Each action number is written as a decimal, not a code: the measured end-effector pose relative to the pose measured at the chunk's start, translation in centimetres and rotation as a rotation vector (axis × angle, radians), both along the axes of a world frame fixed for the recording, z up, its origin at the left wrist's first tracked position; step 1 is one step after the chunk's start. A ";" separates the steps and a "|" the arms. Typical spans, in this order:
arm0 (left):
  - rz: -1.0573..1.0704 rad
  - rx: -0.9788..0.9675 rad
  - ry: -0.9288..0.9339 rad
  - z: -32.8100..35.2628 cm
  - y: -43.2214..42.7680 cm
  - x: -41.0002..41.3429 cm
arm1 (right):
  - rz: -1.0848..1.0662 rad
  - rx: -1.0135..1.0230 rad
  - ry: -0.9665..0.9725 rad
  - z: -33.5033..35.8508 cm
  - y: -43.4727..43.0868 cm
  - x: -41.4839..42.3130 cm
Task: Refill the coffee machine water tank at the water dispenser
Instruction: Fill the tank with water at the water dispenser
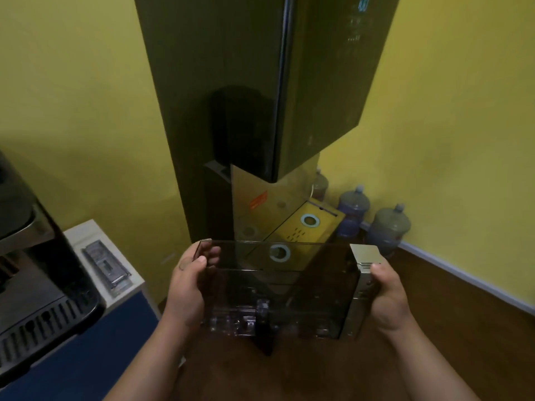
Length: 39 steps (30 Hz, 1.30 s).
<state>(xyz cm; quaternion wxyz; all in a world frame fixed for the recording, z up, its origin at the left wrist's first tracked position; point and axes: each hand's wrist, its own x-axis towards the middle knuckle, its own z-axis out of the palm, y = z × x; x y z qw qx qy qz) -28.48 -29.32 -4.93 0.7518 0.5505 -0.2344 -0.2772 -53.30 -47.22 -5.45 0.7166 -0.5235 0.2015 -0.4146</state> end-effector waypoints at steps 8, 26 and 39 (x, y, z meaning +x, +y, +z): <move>0.033 0.017 -0.096 -0.3 -9.6 -7.6 | -0.038 0.069 -0.019 -0.1 -9.3 -6.9; 0.105 0.047 -0.029 -2.5 -27.1 -19.1 | -0.072 0.108 0.034 -1.3 -28.5 -17.1; 0.325 0.119 0.179 -5.3 -39.9 -15.1 | 0.062 0.256 0.066 -2.8 -44.2 -9.2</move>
